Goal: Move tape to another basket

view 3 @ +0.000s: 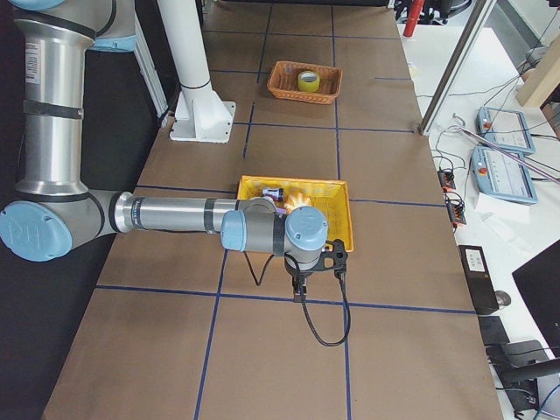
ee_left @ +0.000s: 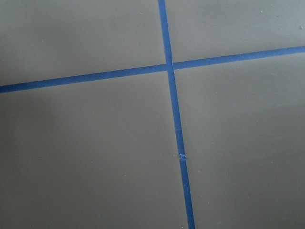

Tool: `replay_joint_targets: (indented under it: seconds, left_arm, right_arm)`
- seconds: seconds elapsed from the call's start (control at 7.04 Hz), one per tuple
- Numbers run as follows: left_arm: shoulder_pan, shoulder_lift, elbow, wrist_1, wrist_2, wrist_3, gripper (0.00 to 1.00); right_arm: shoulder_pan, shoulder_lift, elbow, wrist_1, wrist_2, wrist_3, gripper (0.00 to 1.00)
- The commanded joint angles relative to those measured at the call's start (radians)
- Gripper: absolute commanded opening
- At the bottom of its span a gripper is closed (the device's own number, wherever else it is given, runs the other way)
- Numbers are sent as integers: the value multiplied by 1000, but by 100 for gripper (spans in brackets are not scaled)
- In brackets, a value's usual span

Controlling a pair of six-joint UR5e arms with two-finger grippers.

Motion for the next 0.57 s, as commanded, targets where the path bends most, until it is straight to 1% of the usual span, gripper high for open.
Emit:
replay_joint_targets:
  seconds: [0.0,0.43]
  left_arm:
    - [0,-1,0,0,0,0,100]
    - [0,-1,0,0,0,1,100]
  right_arm:
    - [0,-1,-2,0,0,0,100]
    - [4,0,0,0,-11,0,100]
